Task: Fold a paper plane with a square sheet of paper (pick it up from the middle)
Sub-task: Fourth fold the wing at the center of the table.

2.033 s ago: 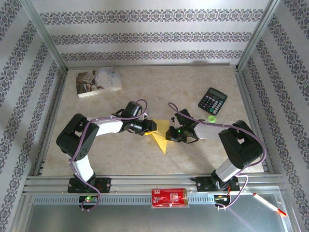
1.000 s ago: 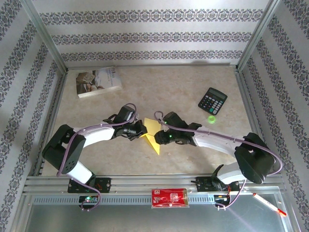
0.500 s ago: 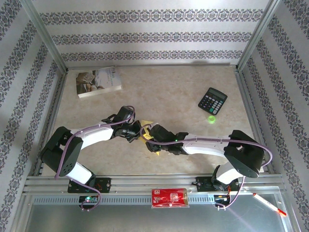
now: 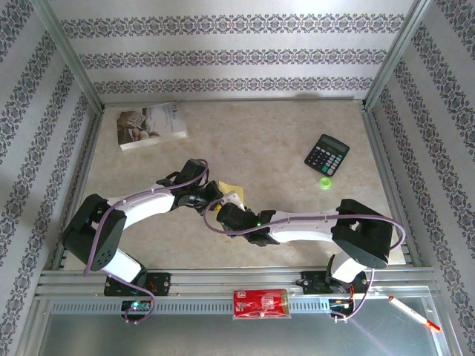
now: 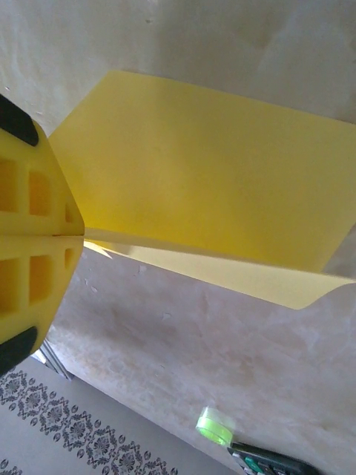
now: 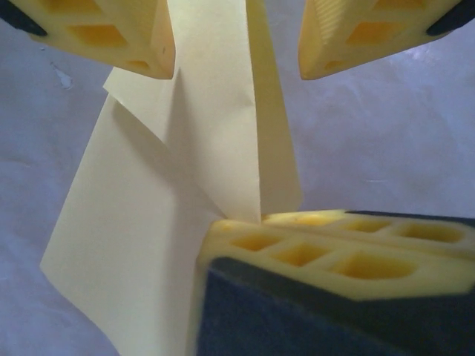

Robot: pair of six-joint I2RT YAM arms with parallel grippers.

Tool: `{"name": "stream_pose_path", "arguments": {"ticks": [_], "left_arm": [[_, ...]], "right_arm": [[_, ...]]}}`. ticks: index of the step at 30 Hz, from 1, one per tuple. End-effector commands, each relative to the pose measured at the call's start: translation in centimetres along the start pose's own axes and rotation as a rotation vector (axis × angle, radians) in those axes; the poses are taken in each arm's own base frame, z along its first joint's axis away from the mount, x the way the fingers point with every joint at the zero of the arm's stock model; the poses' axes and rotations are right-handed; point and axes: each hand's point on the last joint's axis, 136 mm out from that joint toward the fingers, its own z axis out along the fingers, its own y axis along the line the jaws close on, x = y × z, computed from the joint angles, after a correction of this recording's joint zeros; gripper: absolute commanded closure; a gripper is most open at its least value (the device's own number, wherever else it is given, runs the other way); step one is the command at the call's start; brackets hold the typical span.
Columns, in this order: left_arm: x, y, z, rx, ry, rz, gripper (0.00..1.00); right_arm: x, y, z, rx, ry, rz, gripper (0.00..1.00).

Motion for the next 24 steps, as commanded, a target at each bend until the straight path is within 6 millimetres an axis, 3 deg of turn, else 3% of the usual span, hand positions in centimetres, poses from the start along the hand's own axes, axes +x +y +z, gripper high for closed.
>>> {"name": "stream_pose_path", "arguments": {"ticks": [1,24], "left_arm": [[0.21,0.37,-0.24,-0.031,0.017,-0.047,1.0],[0.44,0.65,0.09,-0.034,0.036,-0.034,1.0]], "right_arm": [[-0.32,-0.79,0.25,0.079,-0.011,-0.016,0.54],[0.28,-1.47,1.17,0.136,0.018,-0.024,0.7]]}}
